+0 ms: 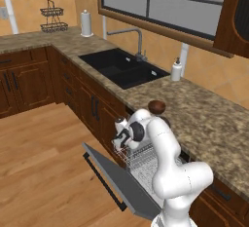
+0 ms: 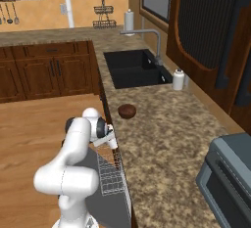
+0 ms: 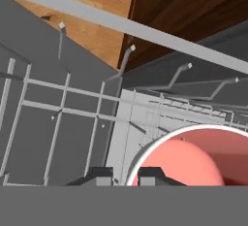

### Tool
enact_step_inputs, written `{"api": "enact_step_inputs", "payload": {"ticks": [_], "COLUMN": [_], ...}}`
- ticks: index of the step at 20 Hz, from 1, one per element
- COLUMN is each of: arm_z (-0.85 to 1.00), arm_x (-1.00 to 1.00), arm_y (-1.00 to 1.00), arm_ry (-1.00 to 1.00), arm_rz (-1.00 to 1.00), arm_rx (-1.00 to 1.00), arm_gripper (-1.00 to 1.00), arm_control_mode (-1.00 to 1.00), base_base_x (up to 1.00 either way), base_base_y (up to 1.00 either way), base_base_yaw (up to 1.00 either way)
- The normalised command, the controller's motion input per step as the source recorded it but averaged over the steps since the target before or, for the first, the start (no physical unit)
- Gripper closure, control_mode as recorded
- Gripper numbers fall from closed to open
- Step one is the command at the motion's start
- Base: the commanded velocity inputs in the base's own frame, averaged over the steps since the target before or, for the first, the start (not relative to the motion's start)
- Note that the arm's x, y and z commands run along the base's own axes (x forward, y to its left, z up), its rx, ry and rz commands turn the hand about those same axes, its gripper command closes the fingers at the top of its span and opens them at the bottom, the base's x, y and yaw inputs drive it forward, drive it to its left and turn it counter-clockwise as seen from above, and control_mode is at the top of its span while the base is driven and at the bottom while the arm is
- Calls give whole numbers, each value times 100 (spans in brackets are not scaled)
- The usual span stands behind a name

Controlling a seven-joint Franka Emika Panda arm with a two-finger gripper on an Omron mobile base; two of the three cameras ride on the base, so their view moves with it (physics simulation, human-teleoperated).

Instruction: Pick up the cup and bowl from the counter, place them in the dishwasher, and close the dishwasher door.

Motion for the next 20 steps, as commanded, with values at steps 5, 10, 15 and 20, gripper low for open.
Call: {"api": "enact_step_inputs", "payload": {"ticks": [5, 10, 15, 20], "arm_z": [-27, 0, 32, 89], "arm_x": [-42, -48, -45, -33], "arm_y": [37, 63, 63, 24], "arm_ry": [0, -1, -8, -24], "arm_rz": [0, 0, 0, 0], "arm_rx": [1, 0, 0, 0], "arm_gripper": [-100, -100, -100, -100], "arm_control_mode": [-100, -100, -100, -100], "base_base_x": [0, 0, 0, 0], "base_base_y": [0, 0, 0, 0], "base_base_yaw": [0, 0, 0, 0]}}
